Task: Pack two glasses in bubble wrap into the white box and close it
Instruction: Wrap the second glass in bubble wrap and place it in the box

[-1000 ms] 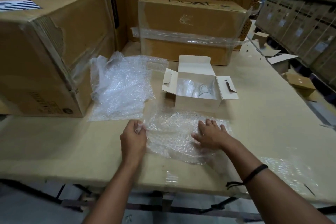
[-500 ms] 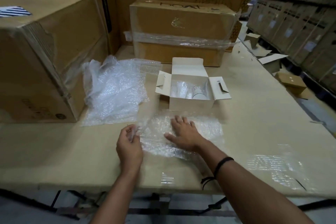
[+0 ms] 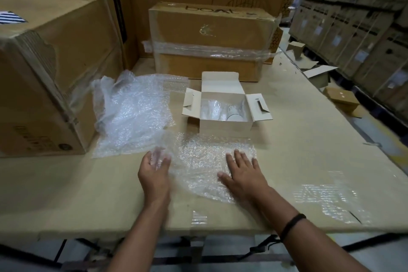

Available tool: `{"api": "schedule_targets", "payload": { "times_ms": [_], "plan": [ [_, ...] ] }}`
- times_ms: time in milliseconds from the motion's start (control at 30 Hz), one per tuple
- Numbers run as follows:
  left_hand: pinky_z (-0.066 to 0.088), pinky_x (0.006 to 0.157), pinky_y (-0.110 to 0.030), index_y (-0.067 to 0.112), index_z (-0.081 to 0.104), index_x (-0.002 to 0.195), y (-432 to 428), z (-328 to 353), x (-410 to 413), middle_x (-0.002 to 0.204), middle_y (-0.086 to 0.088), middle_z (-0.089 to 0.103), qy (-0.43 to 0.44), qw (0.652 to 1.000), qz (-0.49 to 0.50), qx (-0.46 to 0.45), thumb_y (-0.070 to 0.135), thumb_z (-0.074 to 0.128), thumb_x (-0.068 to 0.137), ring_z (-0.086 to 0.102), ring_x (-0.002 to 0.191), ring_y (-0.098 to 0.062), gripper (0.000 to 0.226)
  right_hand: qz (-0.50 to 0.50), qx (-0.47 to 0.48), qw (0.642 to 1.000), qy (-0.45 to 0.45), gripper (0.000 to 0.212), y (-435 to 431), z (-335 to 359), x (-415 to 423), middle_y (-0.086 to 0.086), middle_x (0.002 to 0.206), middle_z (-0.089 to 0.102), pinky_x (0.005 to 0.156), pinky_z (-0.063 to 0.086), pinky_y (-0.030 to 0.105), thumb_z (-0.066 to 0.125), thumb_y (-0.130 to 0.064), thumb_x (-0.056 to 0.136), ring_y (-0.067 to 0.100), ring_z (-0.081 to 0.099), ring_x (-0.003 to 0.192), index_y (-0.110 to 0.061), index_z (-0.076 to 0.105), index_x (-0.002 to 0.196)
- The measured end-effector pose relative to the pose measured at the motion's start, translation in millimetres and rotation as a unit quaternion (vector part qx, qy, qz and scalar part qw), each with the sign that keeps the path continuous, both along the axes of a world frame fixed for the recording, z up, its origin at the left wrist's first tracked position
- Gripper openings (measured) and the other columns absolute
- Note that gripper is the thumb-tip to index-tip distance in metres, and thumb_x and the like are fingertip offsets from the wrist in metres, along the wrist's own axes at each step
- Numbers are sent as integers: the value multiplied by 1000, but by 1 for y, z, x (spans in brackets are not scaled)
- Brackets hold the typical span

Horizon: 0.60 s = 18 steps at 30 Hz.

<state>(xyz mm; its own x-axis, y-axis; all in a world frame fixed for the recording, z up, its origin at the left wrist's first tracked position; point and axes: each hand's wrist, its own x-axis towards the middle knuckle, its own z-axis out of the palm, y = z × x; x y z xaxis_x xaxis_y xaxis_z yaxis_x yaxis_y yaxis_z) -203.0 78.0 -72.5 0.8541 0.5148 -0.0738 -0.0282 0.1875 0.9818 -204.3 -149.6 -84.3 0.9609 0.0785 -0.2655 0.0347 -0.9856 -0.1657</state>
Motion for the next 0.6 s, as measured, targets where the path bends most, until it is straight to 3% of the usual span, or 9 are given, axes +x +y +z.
{"api": "schedule_targets", "payload": {
  "times_ms": [67,133,233,267,333,400,433,500,600],
  "plan": [
    [51,69,-19,14,60,124,-10,-3,-8,111,5,68,-14,997,-52,49,-12,59,85,62,87,-11,47,-7,10,999,-31,64,3,9,5,8,158,26,119,6,53,23,-60,98,28,16,148,-21,34,147],
    [50,58,-27,33,67,112,-19,-5,-19,99,12,67,-35,985,-104,135,-16,51,85,60,69,-9,58,-61,93,986,-125,49,10,28,11,6,123,61,106,35,47,31,-53,100,27,52,121,-17,62,114],
    [46,63,-14,38,68,108,-29,-5,-34,95,14,55,-129,926,-186,301,-6,54,82,54,72,-2,54,-157,327,923,-125,52,32,64,21,2,86,67,76,48,36,39,-63,94,19,62,79,-18,62,83],
    [43,64,-11,30,70,111,-30,-5,-37,95,20,55,-170,902,-214,334,12,63,85,51,74,-2,32,-159,381,907,-85,57,40,73,26,2,87,66,73,49,35,42,-71,88,19,63,78,-18,62,86],
    [41,66,-8,17,70,113,-34,-7,-41,95,34,53,-207,870,-255,367,43,70,81,48,75,-2,41,-141,395,907,-29,76,56,84,35,3,98,69,66,52,32,55,-84,68,21,68,82,-19,62,107],
    [43,71,-12,24,64,123,-35,-13,-41,97,30,51,-202,854,-265,400,20,69,77,47,78,1,47,-140,380,914,-22,64,64,83,43,5,94,72,55,54,31,77,-57,69,21,71,72,-18,59,117],
    [46,76,-16,29,58,129,-35,-13,-41,107,26,54,-197,842,-257,431,8,66,72,48,86,-2,62,-157,393,906,-24,50,63,83,47,8,90,71,53,56,32,78,-33,77,21,71,65,-15,58,119],
    [44,85,-28,34,50,133,-31,-15,-41,130,16,55,-185,802,-227,520,9,61,63,45,100,-13,75,-220,460,860,-18,43,53,83,48,15,83,69,52,56,31,68,-2,85,20,68,57,-4,54,125],
    [42,86,-30,28,57,125,-27,-14,-35,123,6,56,-131,819,-191,526,7,58,58,47,104,-17,70,-269,562,782,-6,36,22,81,47,19,77,67,48,54,29,64,5,86,24,68,57,5,54,121]
  ]
}}
